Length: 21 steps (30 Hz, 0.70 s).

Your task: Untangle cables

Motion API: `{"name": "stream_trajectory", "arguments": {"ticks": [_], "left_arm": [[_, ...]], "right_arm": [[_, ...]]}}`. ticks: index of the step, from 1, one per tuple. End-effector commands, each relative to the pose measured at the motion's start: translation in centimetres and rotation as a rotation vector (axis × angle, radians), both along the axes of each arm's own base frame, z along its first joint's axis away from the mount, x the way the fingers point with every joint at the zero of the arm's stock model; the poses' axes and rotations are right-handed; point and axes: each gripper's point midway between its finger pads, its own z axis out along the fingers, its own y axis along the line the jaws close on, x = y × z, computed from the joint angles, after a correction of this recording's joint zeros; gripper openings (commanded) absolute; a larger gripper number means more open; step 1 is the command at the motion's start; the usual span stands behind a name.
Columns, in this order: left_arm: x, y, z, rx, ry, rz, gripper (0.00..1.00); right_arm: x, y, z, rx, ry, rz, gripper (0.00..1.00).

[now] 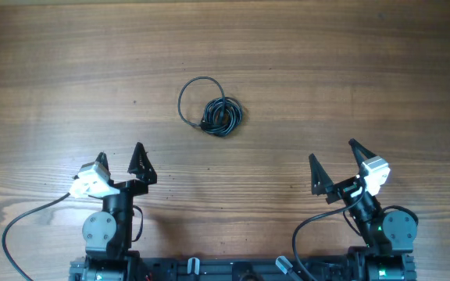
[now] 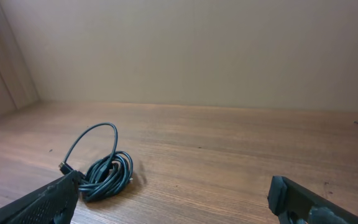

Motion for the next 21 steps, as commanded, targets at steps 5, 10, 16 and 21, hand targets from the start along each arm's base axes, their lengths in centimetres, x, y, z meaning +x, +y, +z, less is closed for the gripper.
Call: {"name": "stream_trajectory", "arguments": {"ticks": [5, 10, 16, 21], "left_arm": [[0.01, -0.12, -0.26, -0.006, 0.01, -0.007, 1.0], [0.01, -0.12, -0.26, -0.006, 0.01, -0.007, 1.0], [0.01, -0.1, -0.26, -0.006, 0.01, -0.006, 1.0], [0.01, -0.12, -0.26, -0.006, 0.01, -0.007, 1.0]], "right_arm": [[-0.16, 0.27, 0.29, -0.017, -0.021, 0.014, 1.0], [-0.16, 0.27, 0.32, -0.017, -0.023, 0.014, 1.0], [-0.16, 0.26, 0.31, -0.019, -0.023, 0.013, 1.0], [-0.05, -0.01, 0.32, -0.02, -0.024, -0.004, 1.0]]}}
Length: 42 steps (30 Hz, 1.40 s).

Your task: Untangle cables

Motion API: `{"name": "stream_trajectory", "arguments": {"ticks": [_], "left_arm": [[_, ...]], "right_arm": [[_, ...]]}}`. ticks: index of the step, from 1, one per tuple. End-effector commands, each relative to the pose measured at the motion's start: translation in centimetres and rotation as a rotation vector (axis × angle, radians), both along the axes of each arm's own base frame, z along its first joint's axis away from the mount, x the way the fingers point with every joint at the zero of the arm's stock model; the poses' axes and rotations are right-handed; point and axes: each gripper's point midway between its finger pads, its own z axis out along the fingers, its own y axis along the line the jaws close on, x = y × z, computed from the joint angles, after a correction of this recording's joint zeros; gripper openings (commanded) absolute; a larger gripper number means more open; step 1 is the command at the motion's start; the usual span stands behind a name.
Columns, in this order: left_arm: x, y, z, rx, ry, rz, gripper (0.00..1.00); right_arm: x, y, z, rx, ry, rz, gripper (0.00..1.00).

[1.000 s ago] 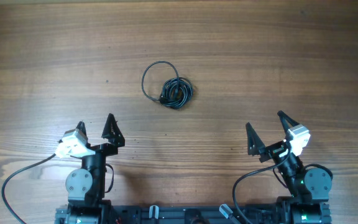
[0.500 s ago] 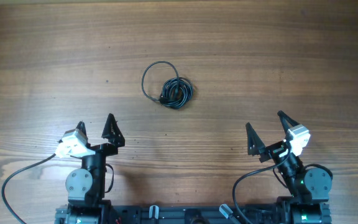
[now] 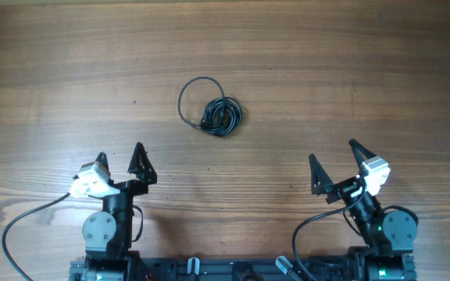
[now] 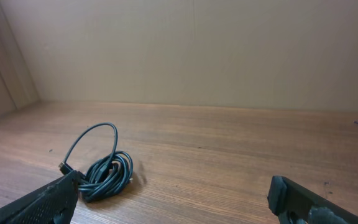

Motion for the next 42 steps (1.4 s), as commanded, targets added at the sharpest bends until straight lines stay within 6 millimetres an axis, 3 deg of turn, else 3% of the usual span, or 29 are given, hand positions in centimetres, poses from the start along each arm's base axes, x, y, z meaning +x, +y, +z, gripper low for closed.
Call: {"name": "stream_trajectory", "arguments": {"ticks": [1, 10, 16, 19, 26, 34, 42], "left_arm": [[0.0, -0.1, -0.3, -0.007, 0.01, -0.008, 1.0], [0.0, -0.2, -0.2, -0.006, 0.01, -0.009, 1.0], [0.0, -0.9, -0.1, 0.031, 0.009, -0.054, 1.0], [0.0, -2.0, 0.6, 0.094, 0.005, -0.12, 1.0], [0.3, -2.3, 2.4, 0.092, 0.047, -0.139, 1.0], [2.8, -2.7, 6.1, 0.089, 0.137, -0.158, 1.0], [6.5, -3.0, 9.0, 0.085, 0.344, -0.17, 1.0]], "right_arm": [[0.0, -0.2, 0.3, -0.02, -0.023, -0.016, 1.0], [0.3, -0.4, -0.5, -0.163, -0.043, -0.028, 1.0], [0.1, 0.3, -0.2, -0.161, -0.049, 0.016, 1.0], [-0.1, 0.7, 0.5, -0.129, -0.05, 0.039, 1.0], [-0.5, 1.8, 1.6, -0.086, -0.027, 0.109, 1.0], [0.1, 2.2, 3.4, -0.088, 0.011, 0.139, 1.0], [2.4, 2.3, 6.3, -0.083, 0.07, 0.151, 1.0]]}}
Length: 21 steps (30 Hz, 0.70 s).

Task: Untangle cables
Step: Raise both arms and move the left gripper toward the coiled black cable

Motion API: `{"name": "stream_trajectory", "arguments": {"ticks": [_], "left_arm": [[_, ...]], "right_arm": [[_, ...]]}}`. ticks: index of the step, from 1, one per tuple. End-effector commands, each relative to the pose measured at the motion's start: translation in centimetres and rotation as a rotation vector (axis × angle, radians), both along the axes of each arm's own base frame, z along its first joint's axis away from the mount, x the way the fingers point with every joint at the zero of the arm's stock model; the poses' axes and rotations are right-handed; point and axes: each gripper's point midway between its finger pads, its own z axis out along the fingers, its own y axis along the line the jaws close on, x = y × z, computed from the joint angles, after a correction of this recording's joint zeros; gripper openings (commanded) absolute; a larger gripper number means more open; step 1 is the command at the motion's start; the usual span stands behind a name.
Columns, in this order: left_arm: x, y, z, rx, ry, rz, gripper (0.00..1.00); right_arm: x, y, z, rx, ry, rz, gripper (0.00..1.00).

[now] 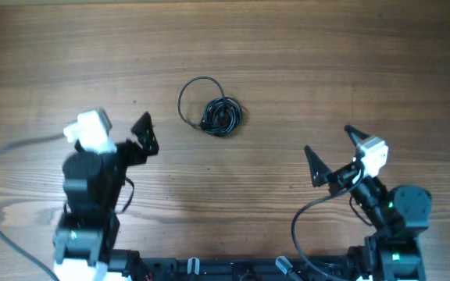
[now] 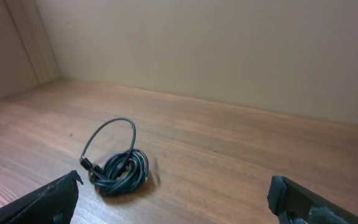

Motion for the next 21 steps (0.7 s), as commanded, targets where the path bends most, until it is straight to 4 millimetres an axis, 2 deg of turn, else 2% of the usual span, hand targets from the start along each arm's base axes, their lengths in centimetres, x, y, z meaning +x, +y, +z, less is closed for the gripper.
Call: {"name": "stream_trajectory", "arguments": {"ticks": [1, 7, 13, 17, 21], "left_arm": [[1.9, -0.4, 2.8, 0.015, 0.052, -0.021, 1.0], [3.7, -0.8, 5.4, 0.013, 0.174, -0.039, 1.0], [4.6, -0.9, 7.9, 0.02, 0.325, -0.039, 1.0], [4.8, -1.0, 8.4, 0.02, 0.446, -0.046, 1.0], [5.3, -1.4, 7.9, 0.01, 0.516, -0.063, 1.0]], "right_arm": [[1.0, 0.7, 2.6, 0.014, 0.009, 0.045, 1.0], [3.0, 1.9, 4.1, 0.029, 0.108, 0.125, 1.0], [5.2, 4.0, 6.7, 0.074, 0.229, 0.29, 1.0], [6.7, 4.2, 7.9, 0.125, 0.335, 0.361, 1.0], [8.0, 3.9, 8.4, 0.204, 0.47, 0.418, 1.0]]}}
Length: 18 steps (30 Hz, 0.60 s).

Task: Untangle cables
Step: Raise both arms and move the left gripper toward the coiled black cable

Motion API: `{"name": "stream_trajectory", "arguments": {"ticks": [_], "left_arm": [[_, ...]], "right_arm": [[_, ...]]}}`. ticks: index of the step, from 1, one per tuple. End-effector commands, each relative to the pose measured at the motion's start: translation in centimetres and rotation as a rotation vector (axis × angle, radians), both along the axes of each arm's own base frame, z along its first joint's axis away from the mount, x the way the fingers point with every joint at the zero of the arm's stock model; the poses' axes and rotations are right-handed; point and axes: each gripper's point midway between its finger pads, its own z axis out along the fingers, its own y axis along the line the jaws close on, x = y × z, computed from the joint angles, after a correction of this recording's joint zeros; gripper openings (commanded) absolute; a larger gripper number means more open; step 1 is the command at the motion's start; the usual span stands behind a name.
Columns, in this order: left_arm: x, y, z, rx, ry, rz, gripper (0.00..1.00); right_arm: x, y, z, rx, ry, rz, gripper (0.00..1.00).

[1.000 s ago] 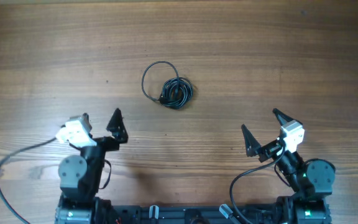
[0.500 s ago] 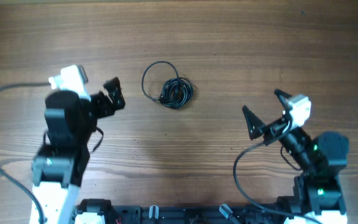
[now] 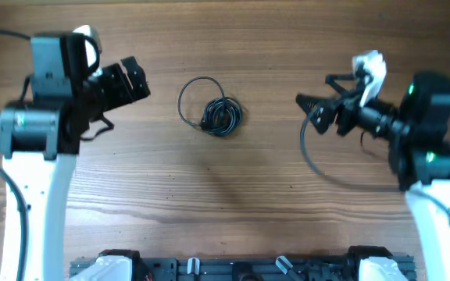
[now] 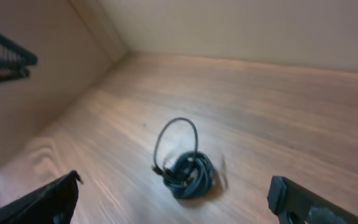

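The black cable lies on the wooden table as a tight tangled bundle (image 3: 223,117) with one loose loop (image 3: 194,97) sticking out toward the far left. In the right wrist view the bundle (image 4: 189,176) sits ahead, between my right fingers (image 4: 45,200), slightly blurred. My right gripper (image 3: 312,88) hovers open to the right of the cable, pointing at it. On the cable's left my left gripper (image 3: 140,79) hovers open, also facing it. Neither touches the cable.
Bare wooden table (image 3: 233,203) surrounds the cable on all sides. A beige wall (image 4: 260,25) runs behind the table. The right arm's own cable (image 3: 311,156) hangs in a curve below its wrist.
Both arms have moved forward from near the front edge. The left gripper now sits level with the cable on its left, the right one level on its right. The cable has not moved.
Both grippers first rested open at the table's front edge, still across two moments, with the cable bundle lying in the middle. Then both arms were raised and partly forward. Now they flank the untouched bundle from left and right.
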Motion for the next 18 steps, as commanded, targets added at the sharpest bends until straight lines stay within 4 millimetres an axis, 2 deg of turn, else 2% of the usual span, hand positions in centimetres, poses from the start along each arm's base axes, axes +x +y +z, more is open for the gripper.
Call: {"name": "stream_trajectory", "arguments": {"ticks": [1, 4, 8, 12, 14, 18], "left_arm": [[1.1, -0.6, 0.0, -0.012, 0.027, -0.031, 1.0], [1.5, -0.5, -0.3, -0.011, 0.03, -0.025, 1.0], [1.2, -2.7, -0.2, -0.123, 0.043, -0.088, 1.0], [2.1, -3.2, -0.1, -0.15, 0.021, -0.096, 1.0], [2.6, -3.8, -1.3, -0.188, 0.067, -0.059, 0.89], [3.4, -6.3, -4.5, -0.211, 0.17, -0.061, 0.78]], "right_arm": [[0.8, 0.3, 1.8, 0.102, 0.086, 0.108, 1.0], [1.6, -0.1, 1.8, 0.131, 0.126, 0.113, 1.0], [2.3, -0.4, 1.5, 0.202, 0.215, 0.081, 1.0], [2.5, -0.2, 1.7, 0.256, 0.282, 0.056, 1.0], [2.8, -0.1, 1.4, 0.239, 0.278, 0.04, 1.0], [3.4, -0.2, 0.4, 0.192, 0.289, -0.022, 1.0]]}}
